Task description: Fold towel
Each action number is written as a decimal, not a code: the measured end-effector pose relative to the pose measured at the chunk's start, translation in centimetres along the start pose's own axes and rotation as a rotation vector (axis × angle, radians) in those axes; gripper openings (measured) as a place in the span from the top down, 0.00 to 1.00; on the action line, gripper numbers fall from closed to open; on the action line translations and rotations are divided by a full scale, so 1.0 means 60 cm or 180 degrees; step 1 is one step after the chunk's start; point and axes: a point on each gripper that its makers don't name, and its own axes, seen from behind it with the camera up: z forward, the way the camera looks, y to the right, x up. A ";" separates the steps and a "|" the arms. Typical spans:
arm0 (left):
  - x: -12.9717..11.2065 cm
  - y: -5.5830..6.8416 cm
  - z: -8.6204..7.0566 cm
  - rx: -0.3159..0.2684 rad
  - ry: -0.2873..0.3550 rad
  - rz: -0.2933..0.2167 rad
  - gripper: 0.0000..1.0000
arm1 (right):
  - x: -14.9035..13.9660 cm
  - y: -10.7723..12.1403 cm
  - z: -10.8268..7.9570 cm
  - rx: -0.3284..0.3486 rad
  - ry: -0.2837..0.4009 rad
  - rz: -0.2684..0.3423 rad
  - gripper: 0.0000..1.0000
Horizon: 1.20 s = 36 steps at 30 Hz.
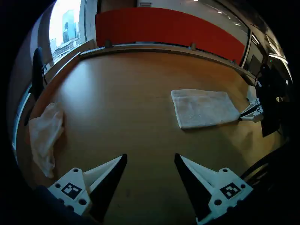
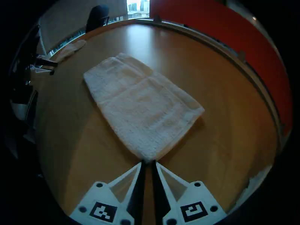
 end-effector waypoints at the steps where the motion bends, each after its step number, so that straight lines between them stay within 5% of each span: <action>1: 0.000 0.000 0.000 -0.0004 0.0002 -0.0002 0.06 | 0.000 -0.001 0.000 0.0000 0.0001 -0.0001 0.91; 36: 0.007 0.010 -0.004 -0.0084 0.0077 -0.0031 0.06 | 0.039 0.010 -0.066 -0.0079 0.0166 -0.0094 0.92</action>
